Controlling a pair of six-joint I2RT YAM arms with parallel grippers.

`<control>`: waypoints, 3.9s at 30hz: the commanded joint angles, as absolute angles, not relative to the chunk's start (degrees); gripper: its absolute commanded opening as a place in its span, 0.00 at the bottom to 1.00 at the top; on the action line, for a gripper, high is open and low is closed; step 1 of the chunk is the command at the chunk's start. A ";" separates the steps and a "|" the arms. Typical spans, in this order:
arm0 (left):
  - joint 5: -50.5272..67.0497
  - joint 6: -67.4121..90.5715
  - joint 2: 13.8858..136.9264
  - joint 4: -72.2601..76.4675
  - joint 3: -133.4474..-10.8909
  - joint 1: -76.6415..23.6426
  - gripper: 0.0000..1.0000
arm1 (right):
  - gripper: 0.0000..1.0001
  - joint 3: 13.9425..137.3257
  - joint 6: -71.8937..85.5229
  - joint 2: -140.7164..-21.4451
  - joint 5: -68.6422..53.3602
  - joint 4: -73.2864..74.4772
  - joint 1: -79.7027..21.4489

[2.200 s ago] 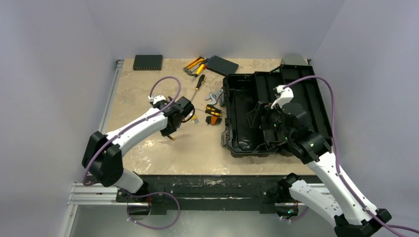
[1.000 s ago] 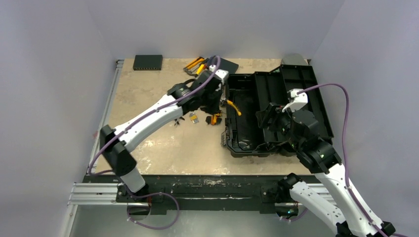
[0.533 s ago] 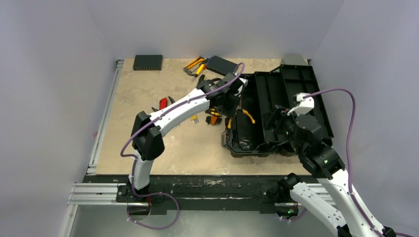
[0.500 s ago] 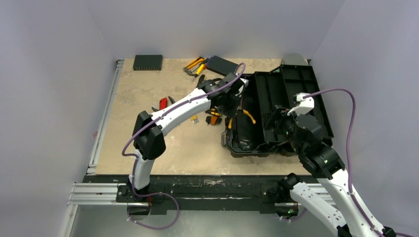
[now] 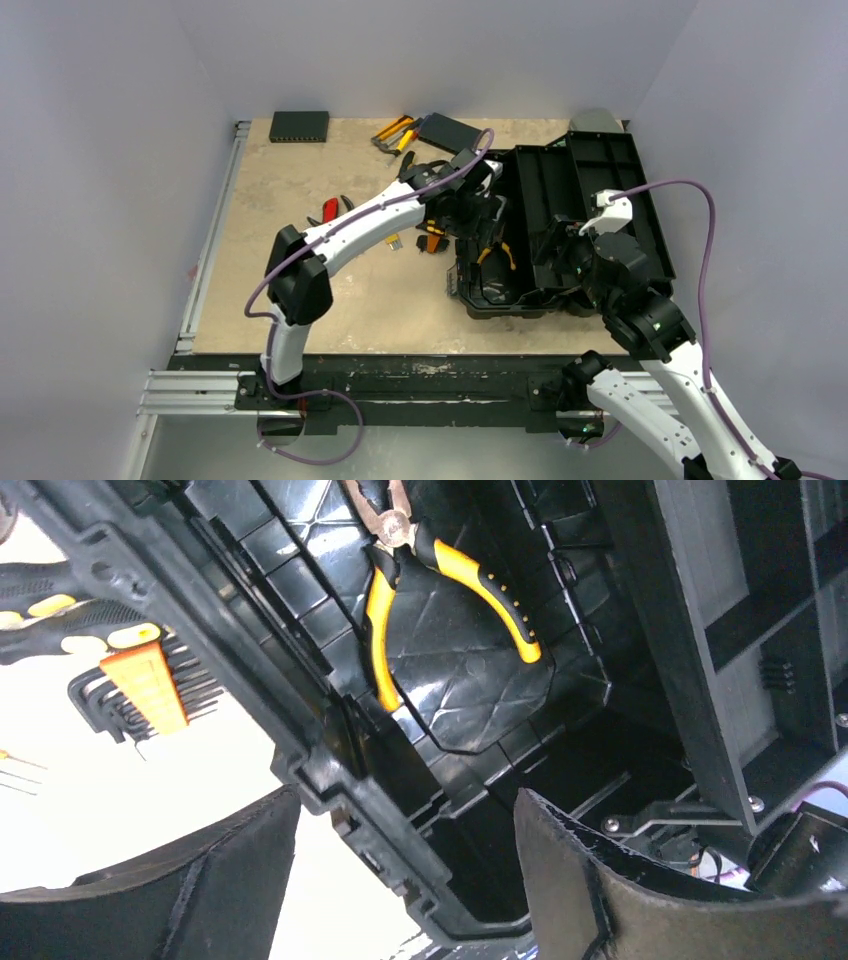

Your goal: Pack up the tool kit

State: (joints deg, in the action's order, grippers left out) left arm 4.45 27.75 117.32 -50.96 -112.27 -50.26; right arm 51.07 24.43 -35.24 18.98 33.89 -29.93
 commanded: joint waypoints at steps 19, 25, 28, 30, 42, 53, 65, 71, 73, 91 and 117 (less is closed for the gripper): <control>-4.25 49.21 88.08 -40.94 -75.67 -25.68 0.95 | 0.69 49.10 25.24 -34.87 18.48 32.23 -30.06; -7.59 51.24 92.71 -41.86 -76.79 -23.12 0.86 | 0.69 49.02 25.19 -35.26 17.76 31.99 -30.01; -7.58 42.85 94.13 -41.18 -79.21 -22.77 0.82 | 0.69 49.21 24.96 -35.27 17.83 32.15 -30.05; -5.91 35.21 95.38 -41.11 -81.34 -22.76 0.82 | 0.69 49.33 24.96 -35.32 17.57 32.17 -30.04; -2.65 12.92 112.33 -49.43 -96.69 -21.72 0.71 | 0.69 51.32 23.17 -39.24 14.25 31.05 -30.05; -1.03 11.24 124.50 -52.03 -104.08 -19.14 0.59 | 0.68 50.54 23.35 -41.46 13.49 32.34 -30.05; -0.27 11.01 129.05 -54.11 -105.47 -17.49 0.42 | 0.66 50.31 26.63 -38.86 12.42 39.86 -30.06; 2.93 9.70 128.52 -52.67 -103.70 -17.53 0.39 | 0.66 48.63 27.37 -33.89 12.82 40.21 -30.01; 4.27 9.54 129.10 -52.61 -104.07 -17.77 0.41 | 0.66 47.87 28.54 -33.00 13.61 39.29 -30.01; -6.84 13.15 129.02 -53.98 -104.02 -21.53 0.34 | 0.65 44.20 31.83 -32.87 14.36 35.77 -30.04; 25.30 42.16 100.14 -24.61 -91.30 -34.03 0.00 | 0.65 52.32 30.29 -30.21 26.43 42.14 -29.98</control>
State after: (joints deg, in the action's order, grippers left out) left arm 11.68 31.09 97.69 -37.30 -90.35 -30.83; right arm 45.52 30.87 -30.11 18.68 39.59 -29.98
